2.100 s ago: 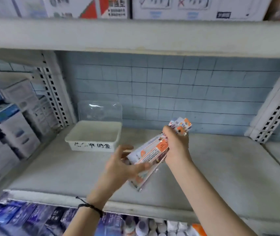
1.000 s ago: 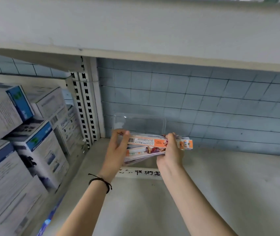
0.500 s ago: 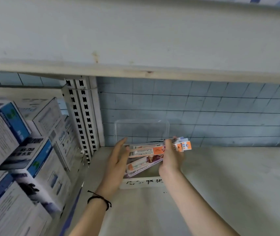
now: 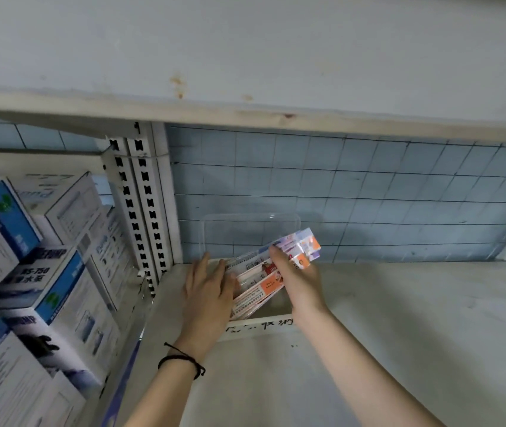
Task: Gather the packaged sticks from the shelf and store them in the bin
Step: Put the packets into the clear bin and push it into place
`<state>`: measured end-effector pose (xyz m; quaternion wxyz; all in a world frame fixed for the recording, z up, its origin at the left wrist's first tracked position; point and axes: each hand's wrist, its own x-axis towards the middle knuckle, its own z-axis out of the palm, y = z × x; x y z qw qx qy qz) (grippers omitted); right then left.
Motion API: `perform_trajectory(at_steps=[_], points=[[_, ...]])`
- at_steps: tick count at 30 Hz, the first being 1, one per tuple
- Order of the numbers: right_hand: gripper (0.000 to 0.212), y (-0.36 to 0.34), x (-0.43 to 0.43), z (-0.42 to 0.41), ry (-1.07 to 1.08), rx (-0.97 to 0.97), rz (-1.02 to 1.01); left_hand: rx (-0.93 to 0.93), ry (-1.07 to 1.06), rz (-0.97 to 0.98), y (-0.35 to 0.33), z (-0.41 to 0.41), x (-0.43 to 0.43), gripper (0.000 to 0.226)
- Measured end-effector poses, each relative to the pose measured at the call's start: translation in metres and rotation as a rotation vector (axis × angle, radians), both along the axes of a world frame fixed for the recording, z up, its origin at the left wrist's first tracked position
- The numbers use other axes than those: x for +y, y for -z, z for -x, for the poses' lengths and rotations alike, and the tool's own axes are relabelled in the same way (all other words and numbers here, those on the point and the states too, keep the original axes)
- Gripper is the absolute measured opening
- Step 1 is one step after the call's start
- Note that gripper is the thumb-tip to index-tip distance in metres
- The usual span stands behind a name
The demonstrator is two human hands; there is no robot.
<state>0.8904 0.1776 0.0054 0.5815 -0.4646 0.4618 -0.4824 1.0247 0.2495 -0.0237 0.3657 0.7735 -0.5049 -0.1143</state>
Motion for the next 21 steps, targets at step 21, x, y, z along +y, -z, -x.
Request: perform_trajectory(at_steps=[21], points=[[0.098, 0.020, 0.000, 0.043, -0.107, 0.144, 0.329, -0.115, 0.139, -0.112, -0.006, 0.001, 0.002, 0.046]])
